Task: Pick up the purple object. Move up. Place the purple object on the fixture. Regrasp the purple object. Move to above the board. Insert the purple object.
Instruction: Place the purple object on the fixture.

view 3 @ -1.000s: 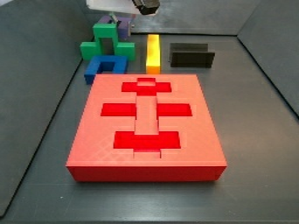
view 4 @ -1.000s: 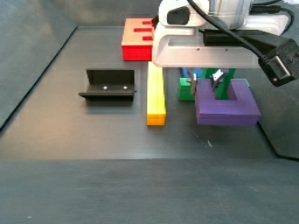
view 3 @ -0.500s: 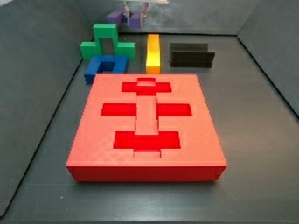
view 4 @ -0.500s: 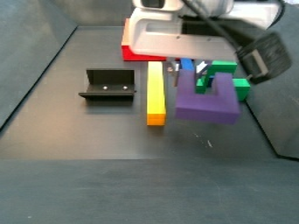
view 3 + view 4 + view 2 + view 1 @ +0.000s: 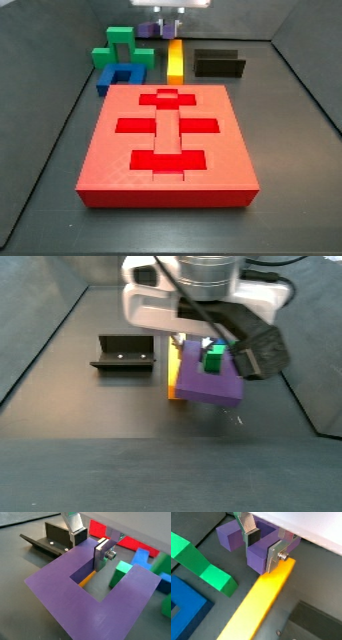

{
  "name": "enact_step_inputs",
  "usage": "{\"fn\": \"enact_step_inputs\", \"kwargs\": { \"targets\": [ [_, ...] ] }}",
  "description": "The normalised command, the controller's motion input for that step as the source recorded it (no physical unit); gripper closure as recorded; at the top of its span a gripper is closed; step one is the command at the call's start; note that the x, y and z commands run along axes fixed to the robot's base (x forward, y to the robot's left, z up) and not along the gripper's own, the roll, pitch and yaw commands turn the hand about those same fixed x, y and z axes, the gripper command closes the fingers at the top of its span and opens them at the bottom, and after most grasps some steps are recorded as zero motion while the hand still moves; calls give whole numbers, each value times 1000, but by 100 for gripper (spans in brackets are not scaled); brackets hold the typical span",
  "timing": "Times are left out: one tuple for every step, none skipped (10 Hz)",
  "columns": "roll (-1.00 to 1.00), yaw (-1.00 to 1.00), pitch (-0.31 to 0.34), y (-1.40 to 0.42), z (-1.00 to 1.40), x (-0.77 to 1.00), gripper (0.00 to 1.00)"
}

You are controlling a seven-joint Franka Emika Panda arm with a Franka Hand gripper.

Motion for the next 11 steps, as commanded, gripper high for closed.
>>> {"fn": "enact_step_inputs", "kwargs": {
  "targets": [
    [-383, 3, 440, -140, 169, 917, 100],
    [-394, 23, 260, -226, 260, 957, 100],
    [-326, 14, 194, -269, 269, 971, 100],
    [-186, 0, 29, -306, 63, 1000, 100],
    [-149, 11, 6, -317, 49, 994, 100],
    [-149, 11, 0, -314, 26, 989, 100],
    [-163, 46, 0, -286, 0, 946, 100],
    [-151, 63, -37, -274, -3, 877, 100],
    [-160, 103, -260, -177, -86, 686, 100],
    [-371, 257, -43, -217, -9, 623, 100],
    [-377, 320, 0, -311, 0, 591, 100]
  ]
}}
